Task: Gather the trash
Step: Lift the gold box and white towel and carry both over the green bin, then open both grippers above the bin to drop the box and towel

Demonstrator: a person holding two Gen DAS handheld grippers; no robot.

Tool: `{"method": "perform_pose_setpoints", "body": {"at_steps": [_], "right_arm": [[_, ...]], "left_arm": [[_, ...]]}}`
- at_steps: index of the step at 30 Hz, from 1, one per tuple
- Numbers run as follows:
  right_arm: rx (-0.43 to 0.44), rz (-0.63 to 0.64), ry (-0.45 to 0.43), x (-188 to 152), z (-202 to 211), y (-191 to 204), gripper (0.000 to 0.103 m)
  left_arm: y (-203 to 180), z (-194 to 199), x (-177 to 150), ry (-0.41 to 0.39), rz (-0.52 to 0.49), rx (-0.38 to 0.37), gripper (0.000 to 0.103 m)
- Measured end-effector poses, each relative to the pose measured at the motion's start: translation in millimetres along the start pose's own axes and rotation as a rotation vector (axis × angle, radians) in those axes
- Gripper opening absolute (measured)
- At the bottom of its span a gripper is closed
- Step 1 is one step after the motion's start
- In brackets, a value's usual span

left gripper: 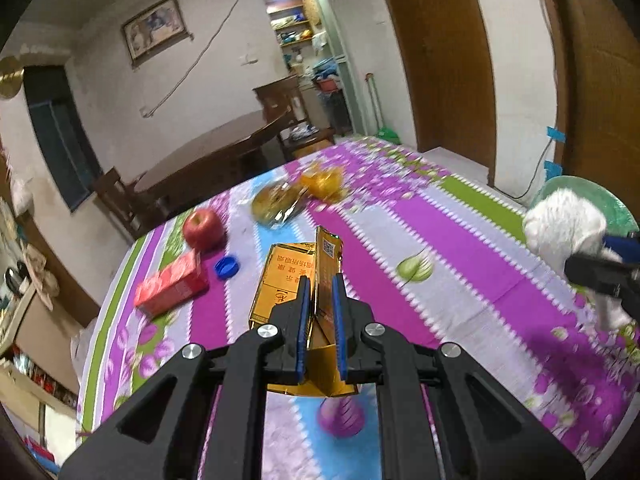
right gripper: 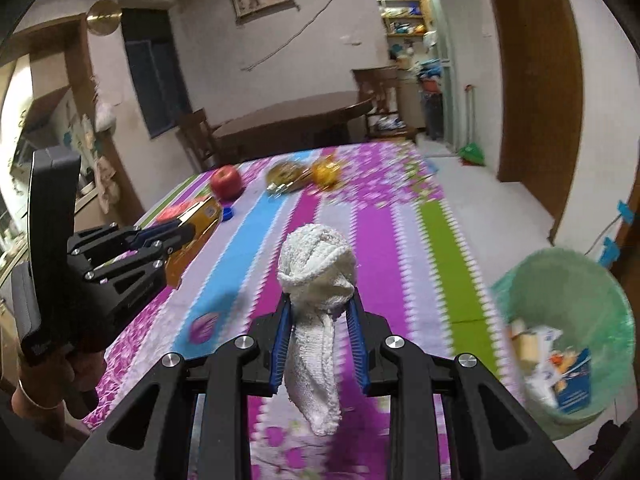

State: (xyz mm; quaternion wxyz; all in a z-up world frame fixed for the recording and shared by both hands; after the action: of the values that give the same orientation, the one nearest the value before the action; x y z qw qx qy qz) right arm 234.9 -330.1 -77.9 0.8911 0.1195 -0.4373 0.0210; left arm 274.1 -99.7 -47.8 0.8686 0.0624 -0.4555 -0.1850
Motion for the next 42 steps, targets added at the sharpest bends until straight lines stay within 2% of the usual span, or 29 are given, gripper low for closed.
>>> {"method": "perform_pose_setpoints", "body": {"at_steps": [7, 15, 19, 24, 31, 33, 38, 42], "right_arm": [[-0.125, -0.085, -0.025, 27.6, 32.7, -81.7, 0.028], [-0.276, -0.214, -0.001, 31.5, 65.1, -190.0, 0.029], [-0.34, -0.272, 0.028, 26.0, 77.0, -242.0, 0.029], [-0.388, -0.331, 0.103, 14.3, 78.9, -294.5, 0.029], [-0.411, -0.39, 0.215, -12.0, 68.3, -331.5, 0.029], [-0.419, -0.395, 0.235, -20.0, 65.1, -337.1, 0.029], [-0.423, -0.406, 0.287, -38.5, 47.1, -335.5, 0.029], [-0.415, -0.416, 0.322, -49.5, 30.8, -334.6, 0.029]], "left_arm": [[-55.8, -4.8, 42.2, -0.038, -0.076, -0.063, 0.01], [-143.6, -21.6, 83.0, -0.048, -0.173, -0.175, 0.01], [-189.0, -35.6, 96.0, -0.015, -0.214, -0.272, 0.01], [-256.9, -47.8, 105.2, 0.045, -0.276, -0.493, 0.01], [-327.6, -57.2, 99.3, 0.135, -0.323, -0.71, 0.01], [-339.2, -59.3, 96.0, 0.16, -0.33, -0.748, 0.01], [-359.9, -66.9, 83.3, 0.188, -0.369, -0.763, 0.01], [-362.7, -75.0, 75.9, 0.211, -0.372, -0.758, 0.01]]}}
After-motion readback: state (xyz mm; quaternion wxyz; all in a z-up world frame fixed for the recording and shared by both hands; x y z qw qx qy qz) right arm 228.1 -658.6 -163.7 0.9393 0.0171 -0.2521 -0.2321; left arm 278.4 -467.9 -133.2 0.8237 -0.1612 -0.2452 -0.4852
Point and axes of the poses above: each gripper's, at about its wrist camera, not at the fingertips, and z roughly against the way its jaws point, y to its left, x to its top, the point moved 10 cm from there along -z, roughly the way its jaws point, and after that the axes turned 1 degree about -x, right-handed, at the moved point
